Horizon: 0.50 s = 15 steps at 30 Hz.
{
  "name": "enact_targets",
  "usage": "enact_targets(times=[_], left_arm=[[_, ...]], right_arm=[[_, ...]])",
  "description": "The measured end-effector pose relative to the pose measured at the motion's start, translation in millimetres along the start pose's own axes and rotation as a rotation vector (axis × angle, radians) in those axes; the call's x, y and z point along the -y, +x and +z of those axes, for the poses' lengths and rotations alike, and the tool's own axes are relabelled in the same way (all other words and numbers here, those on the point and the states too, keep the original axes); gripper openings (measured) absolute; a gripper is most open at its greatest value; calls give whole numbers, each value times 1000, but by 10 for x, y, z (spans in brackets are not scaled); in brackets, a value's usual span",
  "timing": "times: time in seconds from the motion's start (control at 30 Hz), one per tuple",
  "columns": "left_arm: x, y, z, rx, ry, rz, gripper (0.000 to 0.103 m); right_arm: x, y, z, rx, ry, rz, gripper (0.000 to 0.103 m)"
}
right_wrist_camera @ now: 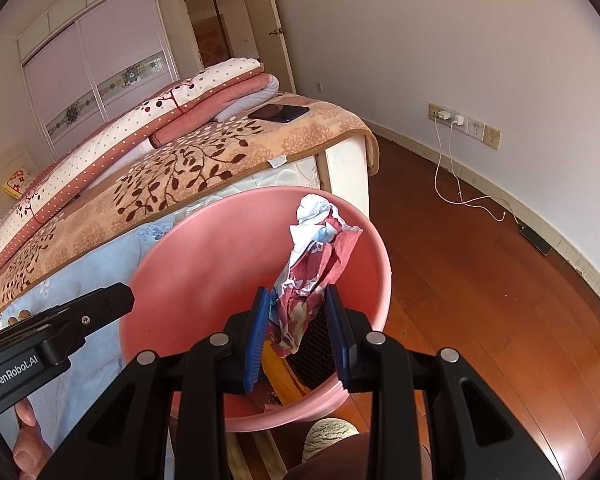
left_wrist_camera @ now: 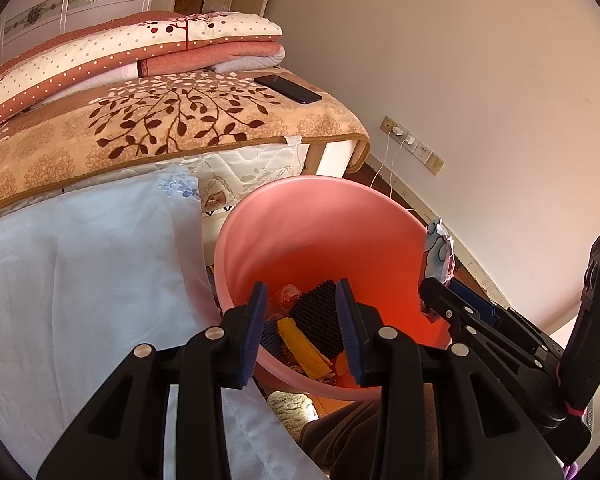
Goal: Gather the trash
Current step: 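Open the left gripper to drop the yellow bag while the right releases the candy wrapper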
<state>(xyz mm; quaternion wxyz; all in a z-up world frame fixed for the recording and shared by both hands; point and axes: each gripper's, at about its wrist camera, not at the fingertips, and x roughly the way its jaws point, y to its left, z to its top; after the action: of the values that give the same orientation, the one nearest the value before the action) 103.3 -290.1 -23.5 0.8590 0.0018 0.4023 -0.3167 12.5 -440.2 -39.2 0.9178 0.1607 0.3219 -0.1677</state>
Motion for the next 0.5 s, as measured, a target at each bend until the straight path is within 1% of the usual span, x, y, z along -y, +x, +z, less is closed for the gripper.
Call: enact_targets(times=[0.5], left_arm=[[-17,-79,-22,14,-3,29,36]], right_arm=[[-54,-34,-11,-1,-11,6,28]])
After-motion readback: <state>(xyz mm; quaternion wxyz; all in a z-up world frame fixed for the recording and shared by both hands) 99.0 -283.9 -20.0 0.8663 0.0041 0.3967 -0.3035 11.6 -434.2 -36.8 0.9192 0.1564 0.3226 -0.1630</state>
